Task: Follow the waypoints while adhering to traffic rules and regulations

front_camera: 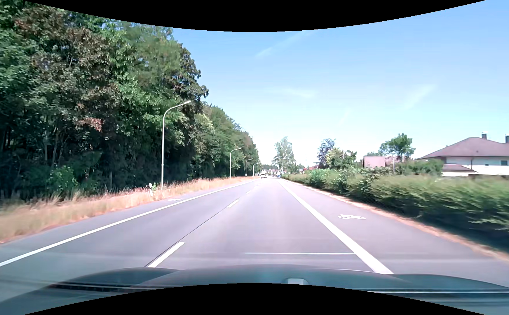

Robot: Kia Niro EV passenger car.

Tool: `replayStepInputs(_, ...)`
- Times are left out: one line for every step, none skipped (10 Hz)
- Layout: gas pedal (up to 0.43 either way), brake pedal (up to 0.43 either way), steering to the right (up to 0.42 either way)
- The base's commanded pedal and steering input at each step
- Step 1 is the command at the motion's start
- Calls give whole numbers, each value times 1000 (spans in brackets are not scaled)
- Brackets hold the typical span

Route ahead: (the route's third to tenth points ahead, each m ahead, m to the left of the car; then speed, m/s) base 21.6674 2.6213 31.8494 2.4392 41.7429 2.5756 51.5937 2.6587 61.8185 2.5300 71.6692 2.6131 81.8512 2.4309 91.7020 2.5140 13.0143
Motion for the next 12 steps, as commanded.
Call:
replayStepInputs(0,0,-4)
replayStepInputs(0,0,-3)
replayStepInputs(0,0,-3)
replayStepInputs(0,0,-3)
replayStepInputs(0,0,-3)
replayStepInputs(0,0,-3)
replayStepInputs(0,0,-3)
replayStepInputs(0,0,-5)
replayStepInputs(0,0,-6)
replayStepInputs(0,0,-6)
replayStepInputs(0,0,-6)
replayStepInputs(0,0,-6)
